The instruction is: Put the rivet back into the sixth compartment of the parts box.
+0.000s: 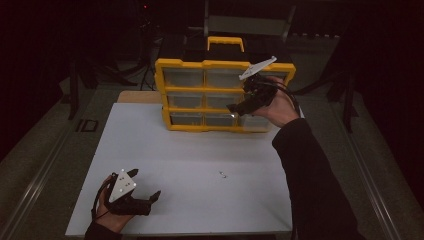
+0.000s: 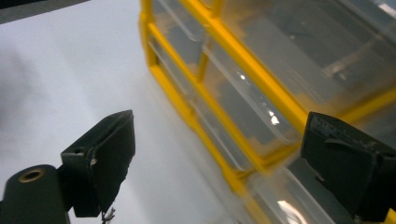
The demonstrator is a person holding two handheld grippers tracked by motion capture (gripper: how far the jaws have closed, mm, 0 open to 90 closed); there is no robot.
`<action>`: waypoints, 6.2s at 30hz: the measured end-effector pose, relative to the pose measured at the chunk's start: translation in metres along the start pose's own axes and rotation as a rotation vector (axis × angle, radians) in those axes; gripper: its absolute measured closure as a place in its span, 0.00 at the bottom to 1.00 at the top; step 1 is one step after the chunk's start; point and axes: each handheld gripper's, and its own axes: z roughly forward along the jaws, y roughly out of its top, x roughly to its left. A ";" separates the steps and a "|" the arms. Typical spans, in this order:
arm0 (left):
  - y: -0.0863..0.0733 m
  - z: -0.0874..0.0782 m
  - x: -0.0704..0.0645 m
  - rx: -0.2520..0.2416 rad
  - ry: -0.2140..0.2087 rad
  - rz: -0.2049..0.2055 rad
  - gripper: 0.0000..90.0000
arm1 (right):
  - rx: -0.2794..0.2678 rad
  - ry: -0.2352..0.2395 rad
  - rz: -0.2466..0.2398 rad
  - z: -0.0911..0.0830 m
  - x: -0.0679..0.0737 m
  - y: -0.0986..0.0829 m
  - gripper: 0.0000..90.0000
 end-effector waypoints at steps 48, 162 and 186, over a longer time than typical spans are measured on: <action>0.000 -0.001 0.000 -0.003 0.003 -0.003 0.01 | 0.171 0.151 -0.195 0.086 0.087 -0.031 0.15; 0.000 -0.001 0.000 0.005 0.005 -0.002 0.01 | 0.359 0.162 -0.224 0.085 0.071 -0.019 0.92; 0.000 -0.001 0.001 -0.001 0.005 -0.006 0.01 | 0.169 0.074 -0.140 0.030 0.021 0.033 0.92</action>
